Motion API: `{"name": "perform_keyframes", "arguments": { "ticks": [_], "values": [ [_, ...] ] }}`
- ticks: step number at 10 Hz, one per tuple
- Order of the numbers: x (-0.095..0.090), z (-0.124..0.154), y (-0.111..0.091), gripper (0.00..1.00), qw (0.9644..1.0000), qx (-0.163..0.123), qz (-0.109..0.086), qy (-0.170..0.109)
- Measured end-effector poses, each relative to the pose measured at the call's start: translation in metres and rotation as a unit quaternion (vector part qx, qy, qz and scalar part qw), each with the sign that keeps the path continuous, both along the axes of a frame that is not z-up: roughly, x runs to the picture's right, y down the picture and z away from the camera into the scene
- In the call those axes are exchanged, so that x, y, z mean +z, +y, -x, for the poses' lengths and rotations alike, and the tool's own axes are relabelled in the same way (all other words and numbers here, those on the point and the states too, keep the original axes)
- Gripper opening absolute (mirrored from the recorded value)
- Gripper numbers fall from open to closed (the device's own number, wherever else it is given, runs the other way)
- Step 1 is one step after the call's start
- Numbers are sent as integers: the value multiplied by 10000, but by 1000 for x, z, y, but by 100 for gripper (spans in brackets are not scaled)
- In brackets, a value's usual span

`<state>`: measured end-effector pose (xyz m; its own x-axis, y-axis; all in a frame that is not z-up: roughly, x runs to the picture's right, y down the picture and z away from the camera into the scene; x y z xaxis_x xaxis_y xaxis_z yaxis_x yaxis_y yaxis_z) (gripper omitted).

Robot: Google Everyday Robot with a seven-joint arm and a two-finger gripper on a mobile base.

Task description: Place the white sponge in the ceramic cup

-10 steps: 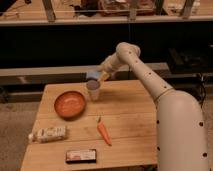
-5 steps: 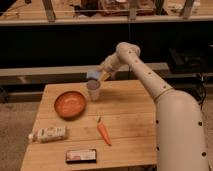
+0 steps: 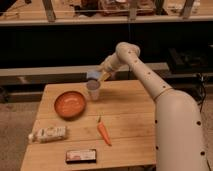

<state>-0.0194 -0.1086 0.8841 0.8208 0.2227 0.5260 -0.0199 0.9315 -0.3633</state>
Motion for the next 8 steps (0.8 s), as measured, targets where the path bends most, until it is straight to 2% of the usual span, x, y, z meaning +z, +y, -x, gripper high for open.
{"name": "perform_keyframes", "arguments": {
  "ticks": [8],
  "values": [
    [4,0,-1,27,10000,-61,-18,4]
  ]
}}
